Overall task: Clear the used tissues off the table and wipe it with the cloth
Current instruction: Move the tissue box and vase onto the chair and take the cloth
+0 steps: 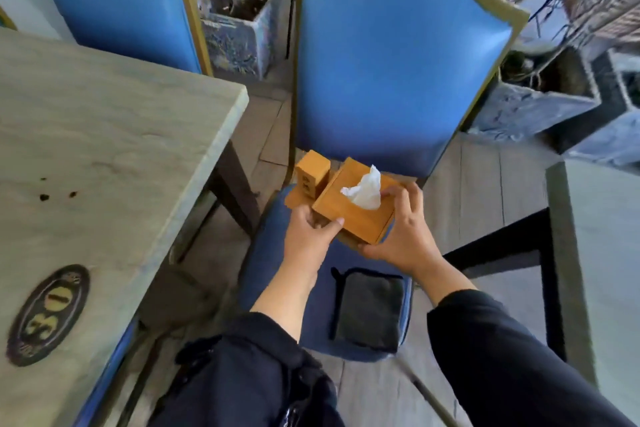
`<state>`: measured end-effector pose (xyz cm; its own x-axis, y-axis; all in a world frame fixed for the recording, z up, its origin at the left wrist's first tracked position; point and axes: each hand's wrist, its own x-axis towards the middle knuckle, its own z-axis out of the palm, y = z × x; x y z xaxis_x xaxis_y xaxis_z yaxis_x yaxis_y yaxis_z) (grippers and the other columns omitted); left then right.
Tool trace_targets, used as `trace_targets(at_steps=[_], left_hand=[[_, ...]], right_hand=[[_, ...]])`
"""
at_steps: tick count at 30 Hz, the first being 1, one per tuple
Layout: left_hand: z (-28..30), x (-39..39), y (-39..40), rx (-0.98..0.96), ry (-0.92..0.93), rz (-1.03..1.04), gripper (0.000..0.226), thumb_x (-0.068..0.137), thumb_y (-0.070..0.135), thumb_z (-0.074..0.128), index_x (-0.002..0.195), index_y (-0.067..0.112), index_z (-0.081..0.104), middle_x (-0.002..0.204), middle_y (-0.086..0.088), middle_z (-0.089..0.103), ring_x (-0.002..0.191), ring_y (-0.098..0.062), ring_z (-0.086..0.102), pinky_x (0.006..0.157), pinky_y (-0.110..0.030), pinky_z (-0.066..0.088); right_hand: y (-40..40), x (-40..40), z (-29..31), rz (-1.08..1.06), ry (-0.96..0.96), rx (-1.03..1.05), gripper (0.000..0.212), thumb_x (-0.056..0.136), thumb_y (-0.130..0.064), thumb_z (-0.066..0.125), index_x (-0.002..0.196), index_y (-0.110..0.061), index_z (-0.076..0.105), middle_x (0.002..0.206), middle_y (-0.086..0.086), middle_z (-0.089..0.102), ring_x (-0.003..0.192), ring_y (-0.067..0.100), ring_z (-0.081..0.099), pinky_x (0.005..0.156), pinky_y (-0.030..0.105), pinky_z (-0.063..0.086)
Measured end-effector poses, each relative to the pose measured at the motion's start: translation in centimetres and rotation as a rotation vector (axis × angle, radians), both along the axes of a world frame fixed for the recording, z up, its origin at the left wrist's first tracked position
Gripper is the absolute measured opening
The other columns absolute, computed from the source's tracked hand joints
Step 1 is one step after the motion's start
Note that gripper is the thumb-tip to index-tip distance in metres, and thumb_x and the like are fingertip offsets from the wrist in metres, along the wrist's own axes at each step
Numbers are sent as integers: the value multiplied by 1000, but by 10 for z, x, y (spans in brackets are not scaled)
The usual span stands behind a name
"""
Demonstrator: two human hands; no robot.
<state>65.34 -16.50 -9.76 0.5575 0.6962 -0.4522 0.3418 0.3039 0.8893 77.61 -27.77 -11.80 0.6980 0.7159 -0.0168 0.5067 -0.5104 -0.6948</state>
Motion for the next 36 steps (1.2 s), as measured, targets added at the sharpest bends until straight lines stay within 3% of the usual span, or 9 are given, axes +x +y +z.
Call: trace_targets(at_steps=[3,8,14,21,24,27,30,34,36], left_hand=[[-42,17,-10,-20,63,-6,30,83,18,70,105,22,50,96,17,54,86,5,49,66,-12,34],[-92,38,-21,-61,174,-63,32,85,23,68,112,24,49,102,12,56,88,2,50,68,-15,36],[-115,46,-31,-201,204,-103,38,89,21,63,122,29,45,112,10,53,99,-4,50,80,-23,38],[-120,43,-31,-257,212,-163,46,95,23,55,135,31,36,123,14,46,115,-8,42,91,-28,37],[-114,39,-24,-268,184,-200,46,97,21,50,140,31,36,129,11,46,114,-6,41,93,-27,36],[-97,29,-12,-243,166,-171,44,97,21,49,140,26,40,135,6,51,120,-10,48,93,-28,40],[-66,11,5,-205,104,-96,31,98,19,49,128,24,52,129,2,59,116,-13,57,92,-28,43],[-13,-32,37,-100,7,-12,24,99,17,46,118,26,58,121,3,62,108,-12,62,96,-31,47],[15,-62,57,-62,-51,59,25,99,16,45,118,24,59,118,2,64,106,-11,63,93,-28,48]], right_hand=[[-8,22,-44,24,44,-134,103,48,-47,85,131,-20,30,149,8,10,139,31,23,104,47,41],[-16,53,-101,74,126,-233,103,52,-42,88,131,-29,23,151,-7,3,135,30,29,99,47,45],[-23,68,-121,100,167,-286,94,58,-27,88,129,-26,26,146,-12,6,124,21,34,87,31,44],[-26,53,-127,55,163,-415,95,64,-29,86,133,-27,19,152,-6,-3,127,28,40,94,40,50],[-20,43,-119,2,163,-463,103,66,-31,84,139,-30,11,154,-7,-13,140,32,24,104,48,43],[-8,21,-102,-137,168,-411,113,66,-32,84,145,-33,3,156,-4,-17,146,34,0,113,57,24],[14,-15,-76,-179,117,-233,99,71,-28,79,146,-26,14,156,5,-3,144,33,10,112,56,25],[53,-69,-28,-112,180,13,69,79,-14,72,138,-21,38,145,6,28,128,20,37,98,17,32],[77,-96,-2,-78,236,86,52,82,-11,67,130,-22,49,130,-1,42,116,13,47,90,14,37]])
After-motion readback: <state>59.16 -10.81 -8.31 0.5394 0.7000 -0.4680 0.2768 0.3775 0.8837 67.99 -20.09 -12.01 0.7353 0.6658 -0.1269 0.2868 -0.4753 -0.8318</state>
